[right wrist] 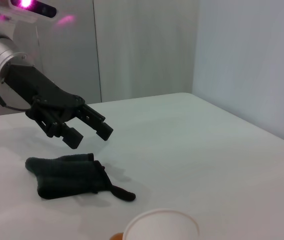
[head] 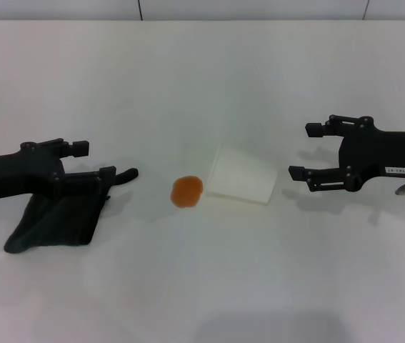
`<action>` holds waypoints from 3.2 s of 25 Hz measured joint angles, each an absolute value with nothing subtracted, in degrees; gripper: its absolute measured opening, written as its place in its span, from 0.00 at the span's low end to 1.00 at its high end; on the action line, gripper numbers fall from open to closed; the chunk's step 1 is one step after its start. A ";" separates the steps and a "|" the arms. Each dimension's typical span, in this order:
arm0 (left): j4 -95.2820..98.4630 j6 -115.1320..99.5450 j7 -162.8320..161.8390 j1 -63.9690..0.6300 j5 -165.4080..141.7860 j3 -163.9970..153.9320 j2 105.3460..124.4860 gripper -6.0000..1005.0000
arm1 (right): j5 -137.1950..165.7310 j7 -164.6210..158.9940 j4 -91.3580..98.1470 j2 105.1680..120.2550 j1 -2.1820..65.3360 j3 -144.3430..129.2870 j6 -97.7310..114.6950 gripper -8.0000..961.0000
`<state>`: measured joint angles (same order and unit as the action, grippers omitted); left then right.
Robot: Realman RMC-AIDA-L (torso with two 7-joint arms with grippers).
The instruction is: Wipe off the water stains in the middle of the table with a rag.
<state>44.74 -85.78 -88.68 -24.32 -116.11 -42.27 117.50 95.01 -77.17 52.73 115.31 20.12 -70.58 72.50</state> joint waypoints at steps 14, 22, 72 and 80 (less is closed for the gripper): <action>44.60 -85.78 -88.68 -24.26 -116.16 -42.27 117.51 0.86 | 95.01 -77.17 52.73 115.31 20.12 -70.58 72.54 0.88; 44.27 -84.92 -87.40 -22.88 -115.54 -42.20 117.96 0.86 | 95.01 -77.17 52.79 115.31 20.12 -70.52 72.60 0.88; 44.20 -84.20 -88.51 -24.88 -115.13 -42.18 118.04 0.86 | 135.20 -128.03 71.47 115.87 42.18 -81.50 84.03 0.89; 44.20 -83.73 -88.54 -24.98 -115.29 -42.18 118.13 0.86 | 133.13 -129.38 70.51 115.93 41.90 -84.03 81.85 0.88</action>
<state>44.20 -83.73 -88.54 -24.98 -115.29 -42.18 118.13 133.13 -129.38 70.51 115.93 41.90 -84.03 81.85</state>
